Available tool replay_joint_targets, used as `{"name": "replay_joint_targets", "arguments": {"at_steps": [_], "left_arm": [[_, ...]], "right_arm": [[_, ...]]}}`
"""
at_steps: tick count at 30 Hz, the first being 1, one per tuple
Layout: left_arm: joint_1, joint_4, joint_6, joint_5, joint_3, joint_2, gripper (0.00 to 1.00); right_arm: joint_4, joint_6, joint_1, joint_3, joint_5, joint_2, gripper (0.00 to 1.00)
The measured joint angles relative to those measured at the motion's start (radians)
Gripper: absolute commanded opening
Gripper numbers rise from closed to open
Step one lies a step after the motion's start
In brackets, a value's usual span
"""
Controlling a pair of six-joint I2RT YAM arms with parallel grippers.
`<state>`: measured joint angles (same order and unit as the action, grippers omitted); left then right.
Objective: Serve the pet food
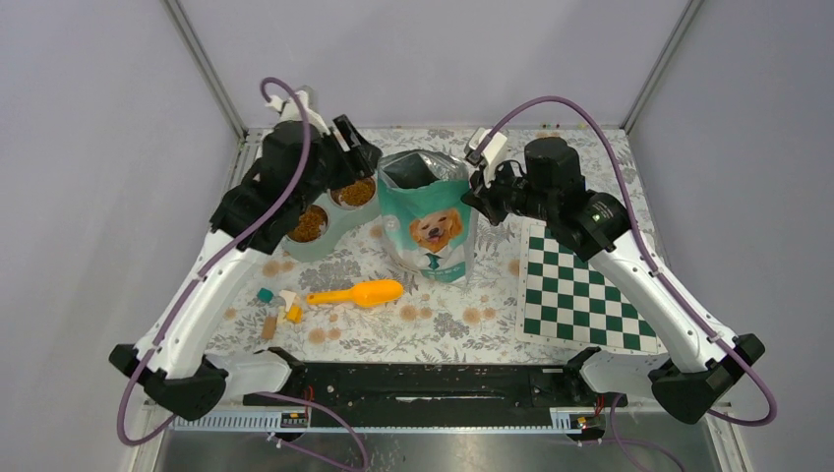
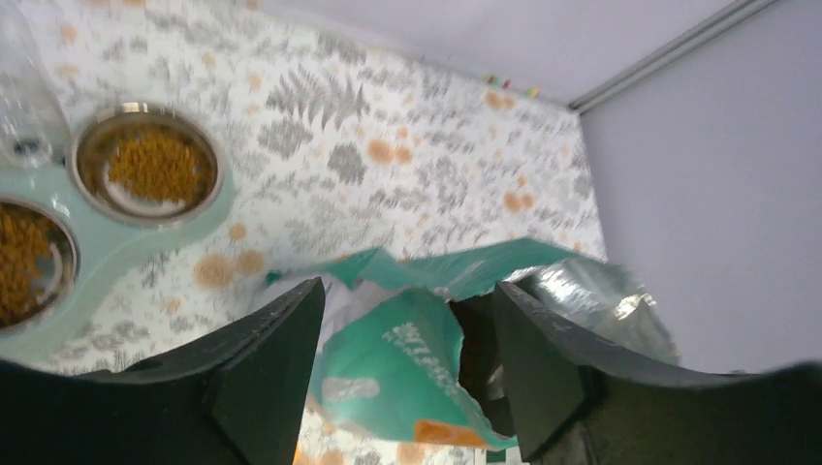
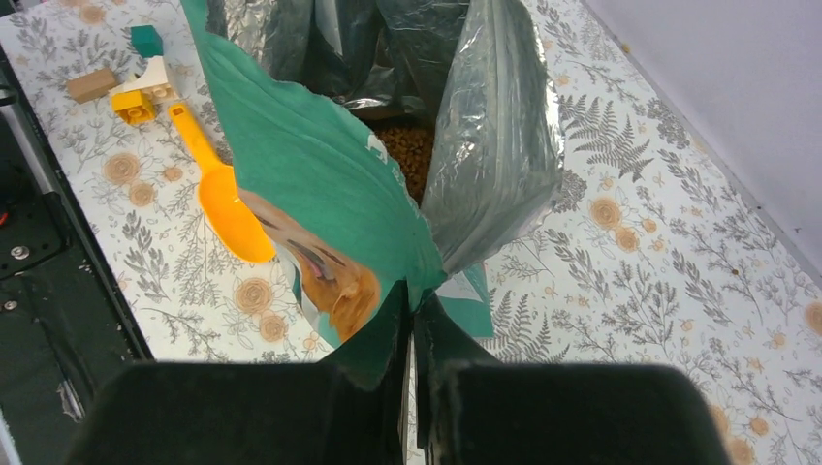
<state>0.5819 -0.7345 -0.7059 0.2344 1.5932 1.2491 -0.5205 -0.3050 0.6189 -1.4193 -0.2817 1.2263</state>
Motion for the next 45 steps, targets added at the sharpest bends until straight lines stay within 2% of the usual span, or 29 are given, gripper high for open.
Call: {"name": "replay_joint_targets", "arguments": {"at_steps": [4, 6, 10, 11, 16, 18, 21, 22, 25, 27, 34, 42, 45], "left_arm": [[-0.109, 0.124, 0.138, -0.093, -0.034, -0.084, 0.67], [-0.2, 0.163, 0.211, -0.21, -0.037, -0.105, 0.67], [-0.391, 0.191, 0.371, -0.542, -0.023, -0.097, 0.67], [-0.426, 0.19, 0.415, -0.647, -0.016, -0.079, 0.67], [-0.473, 0.134, 0.599, -0.978, -0.004, 0.025, 0.72], [-0.474, 0.097, 0.667, -1.063, -0.004, 0.061, 0.74], [-0.473, 0.056, 0.77, -1.175, -0.004, 0.102, 0.75], [-0.473, 0.048, 0.797, -1.21, -0.004, 0.109, 0.75], [-0.464, 0.042, 0.853, -1.296, 0.006, 0.134, 0.75], [-0.451, 0.041, 0.889, -1.333, 0.018, 0.154, 0.76], [-0.393, 0.021, 1.032, -1.364, 0.017, 0.188, 0.76], [-0.392, 0.023, 1.21, -1.387, -0.019, 0.188, 0.76], [-0.392, 0.069, 1.222, -1.414, -0.054, 0.188, 0.71]], "right_arm": [[0.002, 0.015, 0.0, 0.002, -0.023, -0.002, 0.33], [-0.001, 0.024, -0.001, -0.011, -0.032, -0.002, 0.43], [0.0, 0.04, -0.002, -0.037, -0.066, -0.002, 0.6], [0.0, 0.042, -0.003, -0.04, -0.078, -0.002, 0.62], [-0.028, 0.041, -0.003, -0.08, -0.116, 0.038, 0.68], [-0.031, 0.04, -0.003, -0.095, -0.124, 0.071, 0.67], [-0.042, 0.039, -0.004, -0.101, -0.124, 0.1, 0.5], [-0.048, 0.04, -0.004, -0.104, -0.124, 0.111, 0.42], [-0.069, 0.041, -0.004, -0.125, -0.126, 0.136, 0.1], [-0.091, 0.048, -0.005, -0.142, -0.129, 0.147, 0.0], [-0.117, 0.06, -0.005, -0.154, -0.124, 0.151, 0.0], [-0.148, 0.074, -0.005, -0.171, -0.124, 0.151, 0.0], [-0.152, 0.079, -0.005, -0.171, -0.124, 0.152, 0.13]]}}
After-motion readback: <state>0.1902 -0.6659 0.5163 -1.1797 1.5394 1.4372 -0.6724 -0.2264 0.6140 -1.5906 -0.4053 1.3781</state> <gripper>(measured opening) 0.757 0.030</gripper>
